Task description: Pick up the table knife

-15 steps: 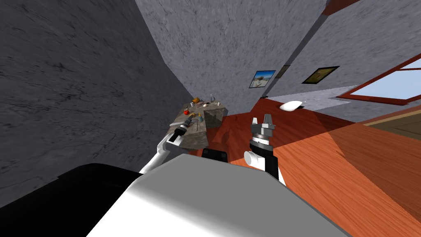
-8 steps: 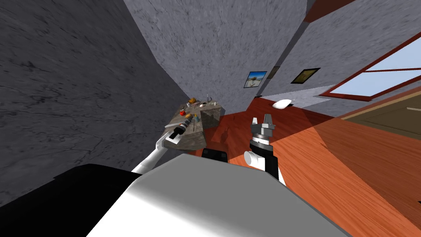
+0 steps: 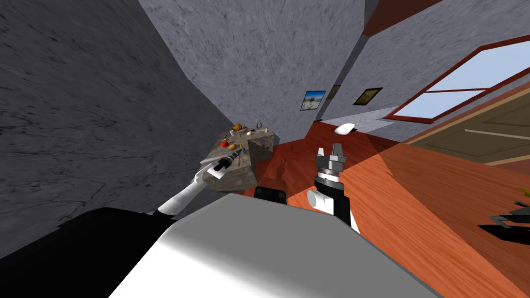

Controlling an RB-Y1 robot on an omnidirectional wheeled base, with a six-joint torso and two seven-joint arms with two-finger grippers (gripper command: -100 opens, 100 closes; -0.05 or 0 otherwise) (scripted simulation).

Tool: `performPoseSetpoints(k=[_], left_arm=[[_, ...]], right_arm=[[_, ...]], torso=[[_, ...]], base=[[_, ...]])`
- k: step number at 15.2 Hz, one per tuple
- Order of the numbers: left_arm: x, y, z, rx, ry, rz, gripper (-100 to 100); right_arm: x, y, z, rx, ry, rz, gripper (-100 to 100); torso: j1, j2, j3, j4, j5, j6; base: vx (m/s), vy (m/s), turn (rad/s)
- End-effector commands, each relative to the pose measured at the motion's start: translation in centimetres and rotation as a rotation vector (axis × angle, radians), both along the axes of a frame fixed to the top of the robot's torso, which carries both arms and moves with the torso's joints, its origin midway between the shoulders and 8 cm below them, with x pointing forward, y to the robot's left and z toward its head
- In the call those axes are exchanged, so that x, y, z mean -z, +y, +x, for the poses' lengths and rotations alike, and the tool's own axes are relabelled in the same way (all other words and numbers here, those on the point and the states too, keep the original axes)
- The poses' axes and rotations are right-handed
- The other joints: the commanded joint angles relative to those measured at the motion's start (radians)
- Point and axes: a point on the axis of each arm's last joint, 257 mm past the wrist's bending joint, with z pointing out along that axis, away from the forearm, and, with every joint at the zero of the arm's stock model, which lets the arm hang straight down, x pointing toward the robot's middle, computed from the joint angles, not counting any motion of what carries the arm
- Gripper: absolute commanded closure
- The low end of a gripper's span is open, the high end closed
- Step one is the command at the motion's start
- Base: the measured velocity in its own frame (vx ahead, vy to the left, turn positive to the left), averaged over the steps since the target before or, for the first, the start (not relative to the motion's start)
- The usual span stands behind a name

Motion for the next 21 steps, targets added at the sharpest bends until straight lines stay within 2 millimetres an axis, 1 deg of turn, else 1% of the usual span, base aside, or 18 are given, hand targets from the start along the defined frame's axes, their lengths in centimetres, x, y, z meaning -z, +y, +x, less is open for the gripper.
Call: performPoseSetpoints(k=[1,2,3,4,5,6,7,8,10,11,14,15,17,18,21], left_arm=[[1.7,1.5,-0.5,-0.02,0.07,0.043,-100],[1.6,1.8,-0.5,-0.023,0.076,0.053,-100],[2.8,2.9,-0.8,-0.037,0.123,0.079,-100],[2.7,3.0,-0.8,-0.036,0.124,0.084,-100],[3.8,4.1,-1.2,-0.05,0.171,0.114,-100],[3.8,4.1,-1.2,-0.05,0.171,0.114,-100],[4.8,5.2,-1.7,-0.065,0.219,0.142,-100],[4.8,5.2,-1.7,-0.065,0.219,0.142,-100],[6.7,7.5,-2.9,-0.092,0.307,0.194,-100],[6.7,7.5,-2.9,-0.095,0.31,0.195,-100],[8.9,10.9,-5.1,-0.143,0.433,0.266,-100],[8.9,10.9,-5.1,-0.143,0.434,0.266,-100],[9.9,12.9,-6.5,-0.173,0.504,0.306,-100],[9.9,12.9,-6.5,-0.173,0.504,0.306,-100],[11.0,15.3,-8.7,-0.21,0.591,0.353,-100]], right_arm=[[0.0,0.0,0.0,0.0,0.0,0.0,0],[0.0,0.0,0.0,0.0,0.0,0.0,0],[0.0,0.0,0.0,0.0,0.0,0.0,0],[0.0,0.0,0.0,0.0,0.0,0.0,0],[0.0,0.0,0.0,0.0,0.0,0.0,0],[0.0,0.0,0.0,0.0,0.0,0.0,0],[0.0,0.0,0.0,0.0,0.0,0.0,0],[0.0,0.0,0.0,0.0,0.0,0.0,0],[0.0,0.0,0.0,0.0,0.0,0.0,0],[0.0,0.0,0.0,0.0,0.0,0.0,0],[0.0,0.0,0.0,0.0,0.0,0.0,0],[0.0,0.0,0.0,0.0,0.0,0.0,0],[0.0,0.0,0.0,0.0,0.0,0.0,0],[0.0,0.0,0.0,0.0,0.0,0.0,0],[0.0,0.0,0.0,0.0,0.0,0.0,0]], torso=[[0.0,0.0,0.0,0.0,0.0,0.0],[0.0,0.0,0.0,0.0,0.0,0.0],[0.001,0.0,0.0,0.0,0.0,0.0],[0.001,0.0,0.0,0.0,0.0,0.0],[0.001,0.0,0.0,0.0,0.0,0.0],[0.001,0.0,0.0,0.0,0.0,0.0],[0.001,0.0,0.0,0.0,0.0,0.0],[0.002,0.0,0.0,0.0,0.0,0.0],[0.002,0.0,0.0,0.0,0.0,0.0],[0.001,-0.001,0.0,0.0,0.0,0.0],[0.001,-0.001,0.0,0.0,0.0,0.0],[0.001,-0.001,-0.001,0.0,0.0,0.0],[0.001,-0.001,-0.001,0.0,0.0,0.0],[0.002,-0.001,0.0,0.0,0.0,0.0],[0.002,-0.001,0.0,0.0,0.0,0.0]], base=[[0.01,-0.056,-0.105],[0.011,-0.043,-0.072],[0.009,-0.045,-0.089],[0.012,-0.041,-0.077],[0.016,-0.047,-0.095],[0.015,-0.044,-0.072],[0.013,-0.041,-0.084],[0.014,-0.034,-0.065],[0.017,-0.044,-0.102],[0.019,-0.047,-0.078],[0.026,-0.043,-0.1],[0.027,-0.041,-0.073],[0.024,-0.04,-0.056],[0.019,-0.031,-0.051],[0.022,-0.033,-0.07]])
